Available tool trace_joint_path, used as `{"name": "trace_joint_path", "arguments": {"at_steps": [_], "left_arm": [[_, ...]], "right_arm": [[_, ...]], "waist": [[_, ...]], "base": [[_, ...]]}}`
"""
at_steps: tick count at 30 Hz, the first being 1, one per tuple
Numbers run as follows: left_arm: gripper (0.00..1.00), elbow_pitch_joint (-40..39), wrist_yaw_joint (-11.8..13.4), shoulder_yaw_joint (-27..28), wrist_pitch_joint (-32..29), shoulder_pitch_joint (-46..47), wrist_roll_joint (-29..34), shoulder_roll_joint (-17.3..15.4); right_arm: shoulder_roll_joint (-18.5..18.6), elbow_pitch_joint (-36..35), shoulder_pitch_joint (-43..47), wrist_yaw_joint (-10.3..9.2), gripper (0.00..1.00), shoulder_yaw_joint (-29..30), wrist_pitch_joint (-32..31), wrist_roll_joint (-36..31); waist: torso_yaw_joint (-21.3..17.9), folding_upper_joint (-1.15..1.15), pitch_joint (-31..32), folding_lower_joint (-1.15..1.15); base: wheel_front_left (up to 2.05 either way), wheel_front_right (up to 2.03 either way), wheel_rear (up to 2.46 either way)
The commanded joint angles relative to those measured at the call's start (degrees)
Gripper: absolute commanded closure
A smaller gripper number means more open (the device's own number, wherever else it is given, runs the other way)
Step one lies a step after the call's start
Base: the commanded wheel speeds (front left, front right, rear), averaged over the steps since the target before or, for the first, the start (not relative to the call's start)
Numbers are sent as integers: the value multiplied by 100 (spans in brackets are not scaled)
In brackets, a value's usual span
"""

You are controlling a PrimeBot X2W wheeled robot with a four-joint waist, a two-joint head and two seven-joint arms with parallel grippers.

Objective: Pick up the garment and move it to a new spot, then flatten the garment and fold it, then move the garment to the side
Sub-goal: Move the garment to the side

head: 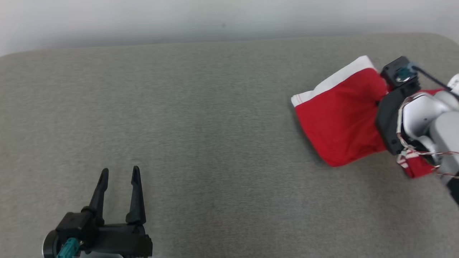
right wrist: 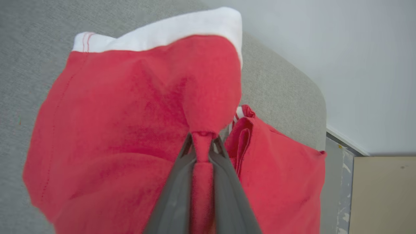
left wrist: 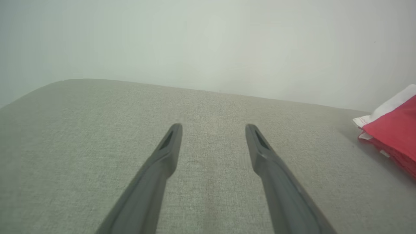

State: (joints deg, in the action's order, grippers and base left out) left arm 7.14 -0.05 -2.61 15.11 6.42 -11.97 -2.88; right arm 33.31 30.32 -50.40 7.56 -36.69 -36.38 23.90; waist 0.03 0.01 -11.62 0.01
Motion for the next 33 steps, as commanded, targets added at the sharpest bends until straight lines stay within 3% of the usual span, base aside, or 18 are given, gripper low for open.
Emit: {"name": "trace_joint_path", "arguments": {"at_steps": [1,6,11,24,25,26,27,33], "left_arm": [[0,-24,-39,23,1,102,81,-3],[0,-44,-88,68,1,220,133,-5],[0,-45,-193,119,1,355,253,-10],[0,-25,-388,187,1,624,490,-72],[0,-15,-394,190,1,635,502,-67],[0,-5,-408,190,1,637,511,-68],[0,5,-420,191,1,638,525,-68],[0,82,-441,226,1,607,542,-66]], "right_arm": [[173,-111,-65,-18,100,-58,17,68],[709,-260,-121,-18,100,-107,226,16],[836,52,-44,-18,100,233,520,-132],[315,1501,250,-18,100,2367,1437,-1284],[267,1555,263,-18,81,2515,1501,-1394],[230,1591,263,-18,51,2650,1570,-1529],[187,1611,274,-18,0,2778,1653,-1655],[-41,1527,375,-18,0,3173,2199,-2348]], "waist": [[-376,-1,-215,-1],[-593,-1,-393,-1],[-663,-1,-566,-1],[-600,-1,-941,-1],[-591,-1,-946,-1],[-581,-1,-946,-1],[-575,-1,-942,-1],[-547,-1,-778,-1]], "base": [[0,0,0],[0,0,0],[0,0,0],[0,0,0],[0,0,0],[0,0,0],[0,0,0],[0,0,0]]}}
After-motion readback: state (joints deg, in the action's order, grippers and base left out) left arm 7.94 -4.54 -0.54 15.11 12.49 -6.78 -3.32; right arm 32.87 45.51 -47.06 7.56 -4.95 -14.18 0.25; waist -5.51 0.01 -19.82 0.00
